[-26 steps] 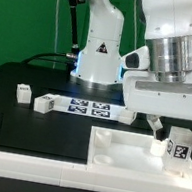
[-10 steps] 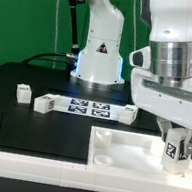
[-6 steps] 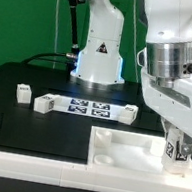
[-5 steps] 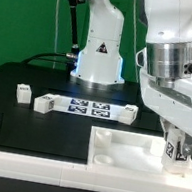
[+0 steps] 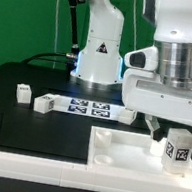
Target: Assemble square table
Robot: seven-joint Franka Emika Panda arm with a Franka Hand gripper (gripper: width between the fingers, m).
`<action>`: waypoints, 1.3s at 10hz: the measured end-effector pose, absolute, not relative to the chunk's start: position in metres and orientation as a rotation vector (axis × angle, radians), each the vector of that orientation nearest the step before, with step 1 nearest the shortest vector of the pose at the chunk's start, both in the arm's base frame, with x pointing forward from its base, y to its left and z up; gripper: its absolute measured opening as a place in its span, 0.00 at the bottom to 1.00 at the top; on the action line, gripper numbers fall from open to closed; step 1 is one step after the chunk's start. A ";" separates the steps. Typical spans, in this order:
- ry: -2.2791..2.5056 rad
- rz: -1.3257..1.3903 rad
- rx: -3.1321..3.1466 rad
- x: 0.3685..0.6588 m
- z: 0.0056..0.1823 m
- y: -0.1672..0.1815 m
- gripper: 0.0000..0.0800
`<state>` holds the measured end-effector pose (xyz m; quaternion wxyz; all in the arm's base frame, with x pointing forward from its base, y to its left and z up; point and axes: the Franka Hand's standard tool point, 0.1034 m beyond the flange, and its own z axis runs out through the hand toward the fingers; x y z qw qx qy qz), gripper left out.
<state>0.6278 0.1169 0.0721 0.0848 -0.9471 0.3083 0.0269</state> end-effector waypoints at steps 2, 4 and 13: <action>0.403 0.022 -2.973 0.627 0.071 0.117 0.81; -0.018 -0.017 -3.015 0.628 0.072 0.121 0.81; 0.548 0.019 -2.963 0.628 0.071 0.119 0.37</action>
Offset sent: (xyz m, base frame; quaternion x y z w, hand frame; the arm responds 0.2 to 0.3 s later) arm 0.0005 0.0101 0.0026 -0.0226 -0.0035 -0.4040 0.9145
